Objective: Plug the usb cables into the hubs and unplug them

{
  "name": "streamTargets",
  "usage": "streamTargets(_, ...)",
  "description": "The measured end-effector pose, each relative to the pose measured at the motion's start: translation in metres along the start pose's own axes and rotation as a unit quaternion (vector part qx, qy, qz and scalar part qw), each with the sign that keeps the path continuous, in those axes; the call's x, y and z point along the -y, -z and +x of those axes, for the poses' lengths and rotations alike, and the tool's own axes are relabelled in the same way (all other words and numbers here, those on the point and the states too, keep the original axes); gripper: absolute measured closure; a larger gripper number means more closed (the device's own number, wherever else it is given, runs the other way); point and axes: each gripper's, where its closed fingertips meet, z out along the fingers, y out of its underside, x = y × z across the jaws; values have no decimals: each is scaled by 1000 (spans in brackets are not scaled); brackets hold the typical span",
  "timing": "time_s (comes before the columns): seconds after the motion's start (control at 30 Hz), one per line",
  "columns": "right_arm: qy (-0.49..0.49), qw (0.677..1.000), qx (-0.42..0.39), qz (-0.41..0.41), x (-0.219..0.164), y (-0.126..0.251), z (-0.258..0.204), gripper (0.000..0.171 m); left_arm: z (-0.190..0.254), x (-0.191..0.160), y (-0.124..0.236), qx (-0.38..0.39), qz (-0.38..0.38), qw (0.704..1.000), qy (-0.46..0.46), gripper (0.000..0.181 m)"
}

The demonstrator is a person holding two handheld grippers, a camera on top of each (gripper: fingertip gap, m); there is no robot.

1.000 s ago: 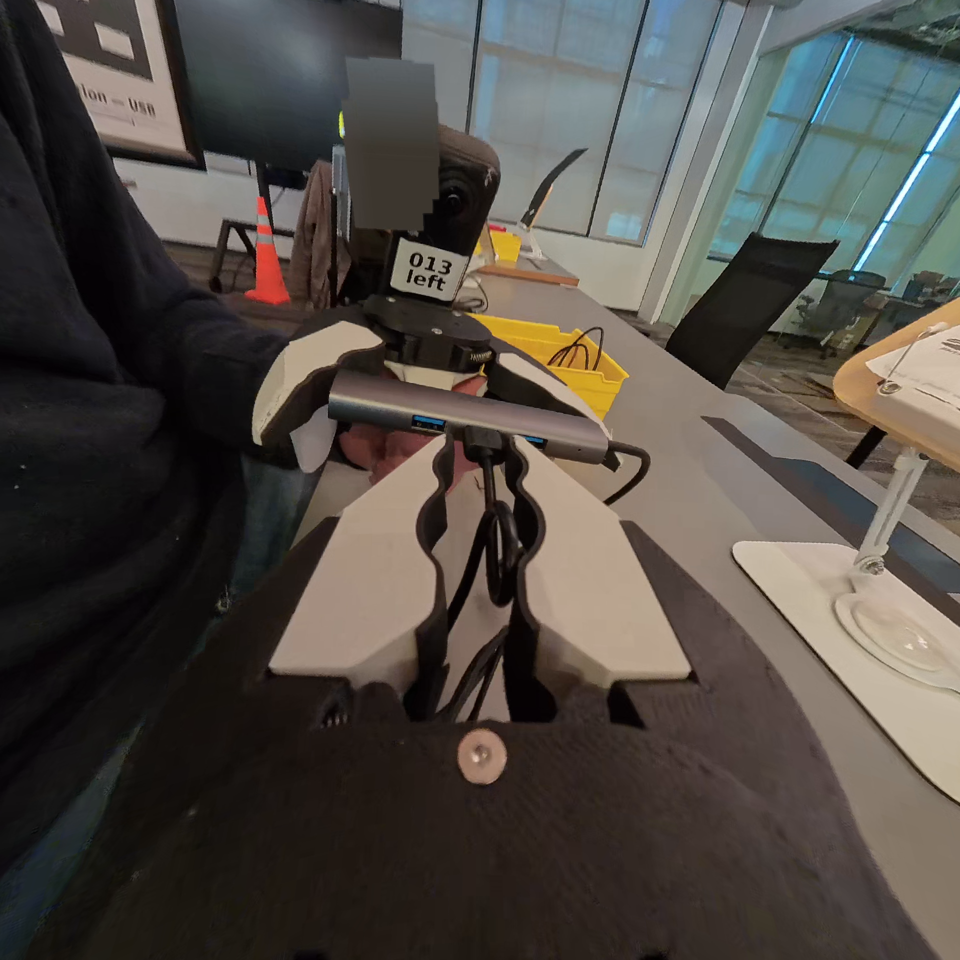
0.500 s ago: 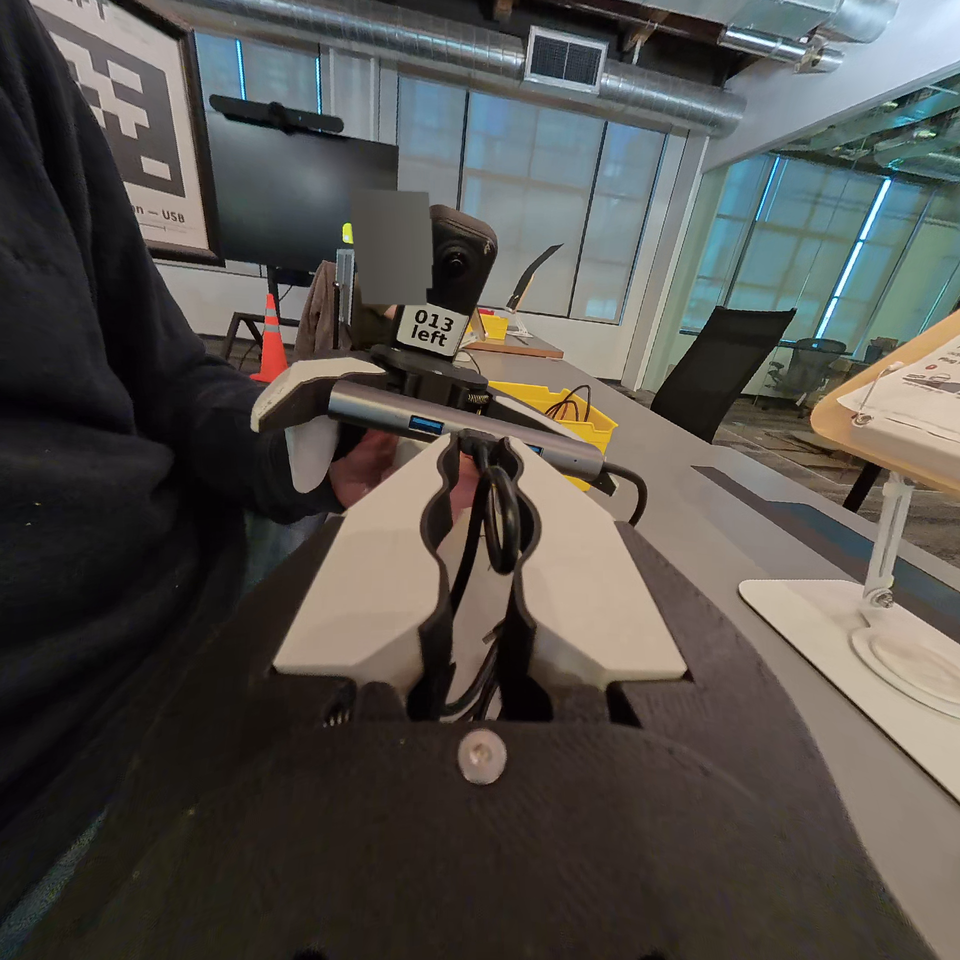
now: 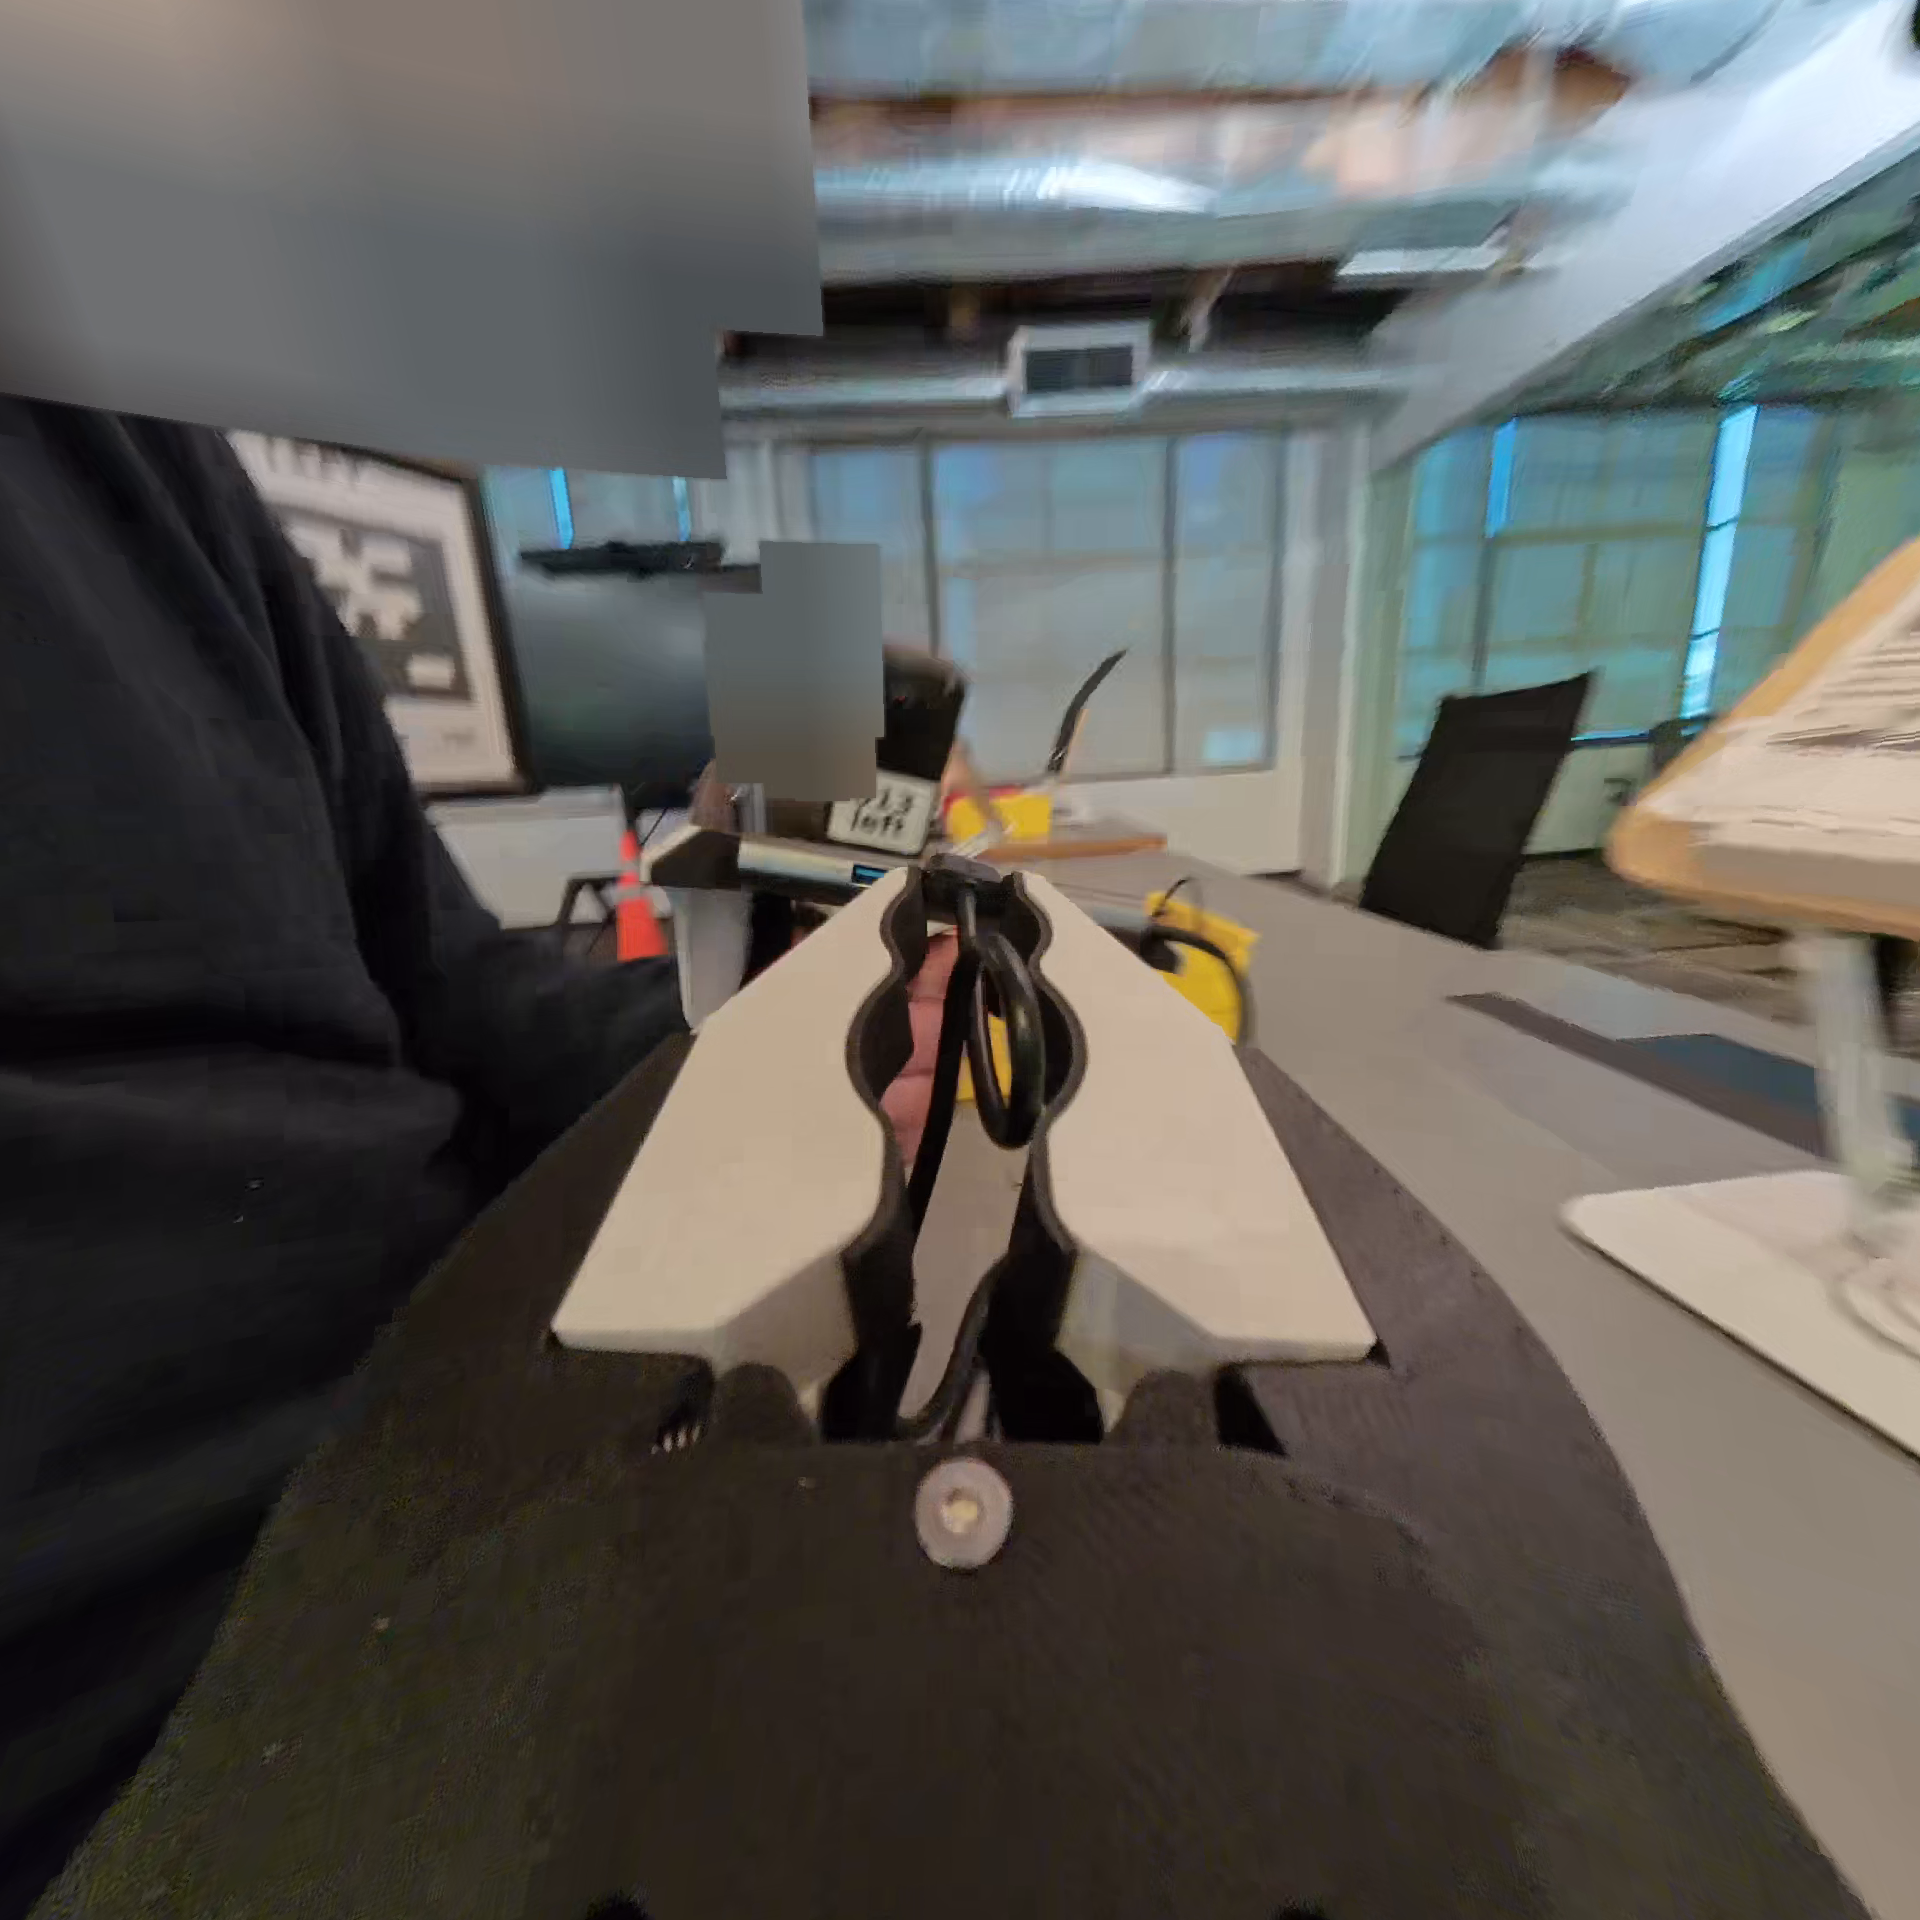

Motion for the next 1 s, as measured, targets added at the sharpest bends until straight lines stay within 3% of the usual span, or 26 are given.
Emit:
streamTargets(0.07, 20, 999, -26, -23, 0, 14, 11, 159, -13, 3, 17, 27, -6, 999, -17, 40)
streamTargets(0.4, 22, 982, -80, -169, -62, -7, 30, 158, -19, 10, 30, 69, -50, 994, -76, 40)
streamTargets(0.67, -16, 933, -112, -342, -122, 1, 40, 128, -30, 11, 49, 101, -71, 987, -103, 40)
streamTargets(0.87, -3, 932, -122, -340, -99, -4, 35, 119, -34, 3, 53, 105, -76, 986, -108, 40)
streamTargets(1.0, -46, 945, -92, -309, -75, -24, 18, 108, -35, -17, 45, 118, -131, 970, -166, 39)
